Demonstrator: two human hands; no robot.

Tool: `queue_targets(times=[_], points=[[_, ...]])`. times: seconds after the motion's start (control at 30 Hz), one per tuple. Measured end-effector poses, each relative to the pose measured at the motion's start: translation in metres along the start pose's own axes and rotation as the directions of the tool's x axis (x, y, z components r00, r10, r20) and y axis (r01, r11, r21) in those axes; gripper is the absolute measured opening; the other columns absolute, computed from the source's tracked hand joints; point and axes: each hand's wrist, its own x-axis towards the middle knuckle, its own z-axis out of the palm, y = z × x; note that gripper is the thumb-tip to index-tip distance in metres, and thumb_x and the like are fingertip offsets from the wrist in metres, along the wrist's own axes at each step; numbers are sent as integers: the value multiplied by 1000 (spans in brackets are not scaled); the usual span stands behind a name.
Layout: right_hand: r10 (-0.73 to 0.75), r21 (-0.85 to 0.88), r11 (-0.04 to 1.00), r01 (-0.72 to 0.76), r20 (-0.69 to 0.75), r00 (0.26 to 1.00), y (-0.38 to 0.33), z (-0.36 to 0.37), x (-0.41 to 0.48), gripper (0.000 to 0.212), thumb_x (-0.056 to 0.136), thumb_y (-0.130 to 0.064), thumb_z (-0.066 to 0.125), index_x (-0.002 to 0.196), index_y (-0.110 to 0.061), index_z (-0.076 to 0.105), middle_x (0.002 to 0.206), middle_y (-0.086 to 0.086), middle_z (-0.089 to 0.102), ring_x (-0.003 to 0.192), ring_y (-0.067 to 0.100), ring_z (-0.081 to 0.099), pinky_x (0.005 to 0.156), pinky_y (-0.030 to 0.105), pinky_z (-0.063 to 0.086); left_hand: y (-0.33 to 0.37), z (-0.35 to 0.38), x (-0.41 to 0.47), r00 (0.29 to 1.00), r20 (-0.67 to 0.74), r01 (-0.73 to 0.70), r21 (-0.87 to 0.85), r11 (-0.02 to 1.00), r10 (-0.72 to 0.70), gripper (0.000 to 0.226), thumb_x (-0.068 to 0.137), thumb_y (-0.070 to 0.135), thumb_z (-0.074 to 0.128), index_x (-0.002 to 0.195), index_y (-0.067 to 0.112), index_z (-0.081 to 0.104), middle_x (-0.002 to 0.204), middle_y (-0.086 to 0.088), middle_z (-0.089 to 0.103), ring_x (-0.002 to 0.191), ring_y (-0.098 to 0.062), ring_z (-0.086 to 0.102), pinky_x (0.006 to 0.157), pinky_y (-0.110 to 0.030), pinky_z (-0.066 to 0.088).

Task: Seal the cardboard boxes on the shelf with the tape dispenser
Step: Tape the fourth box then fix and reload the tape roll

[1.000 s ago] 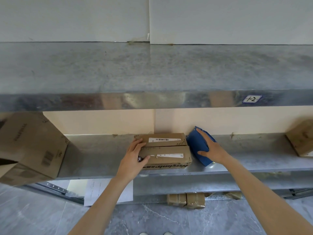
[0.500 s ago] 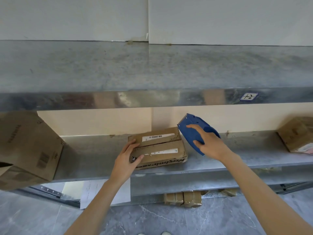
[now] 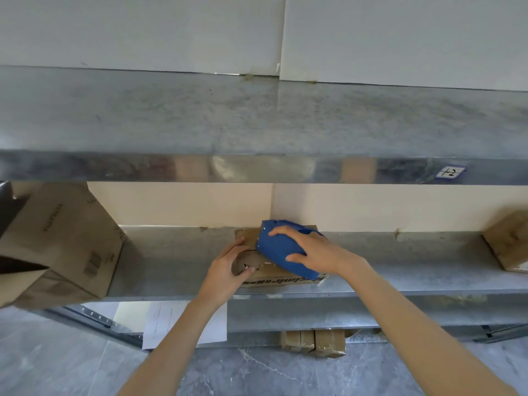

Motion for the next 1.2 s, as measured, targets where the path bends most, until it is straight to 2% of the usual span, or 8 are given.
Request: queue_targets(times=[0.1,0.2,0.33,0.53,0.67,0.8,0.93,1.2], points=[[13,-8,1000,-13,-7,1000,1,1,3,56,100,-27,55,136,-58,25,98,16,63,70,23,59,69,38,49,-2,3,-5,999,38,6,-7,1000,-6,72,78,38,83,141,25,51,154,21,33,133,6,37,107,-12,32],[46,-51,998,-48,-51,998,-3,6,-1,53,102,-26,49,140,-52,23,80,16,60,62,22,53,65,40,47,-4,4,-6,999,34,16,-27,1000,-15,74,77,36,84,142,23,51,156,16,34,137,1,38,111,-18,35],[6,-149,988,-30,-159,987,-14,20,-3,51,103,-35,45,146,-48,21,62,0,47,57,17,51,64,40,48,-7,-6,-7,999,39,31,-44,999,-29,71,77,32,85,140,26,51,155,17,36,136,0,40,105,-6,32],[-18,-236,971,-41,-243,970,-27,30,9,53,101,-49,45,149,-48,21,70,-7,51,57,10,50,58,34,50,-12,-27,-7,996,76,49,-29,998,-46,70,77,33,85,139,29,52,154,19,36,136,-1,40,112,-26,38],[-32,-210,978,-13,-209,977,-25,17,9,51,100,-49,47,142,-56,19,86,5,64,68,19,59,66,36,52,3,-41,-2,991,118,59,-8,998,-58,59,84,39,78,137,37,52,152,20,38,136,0,36,110,-24,31],[-70,-201,979,31,-186,980,-32,-3,0,52,97,-50,51,141,-57,24,106,-1,66,80,20,60,71,32,51,24,-61,12,996,50,73,-92,993,-68,40,92,31,71,128,39,55,134,22,53,125,3,46,105,-14,34],[-156,-290,952,95,-195,968,-34,-10,-9,56,96,-54,50,137,-65,13,104,-5,68,77,18,61,71,32,52,45,-76,31,994,72,92,-228,969,-78,30,94,20,67,123,26,64,122,16,66,118,-3,59,105,-33,46],[-274,-419,893,166,-212,938,-42,-12,-28,52,98,-51,50,146,-55,28,79,-6,63,54,2,32,60,30,36,64,-73,37,971,236,14,-246,969,46,35,99,4,55,129,21,62,127,9,66,117,-4,62,98,-28,50]])
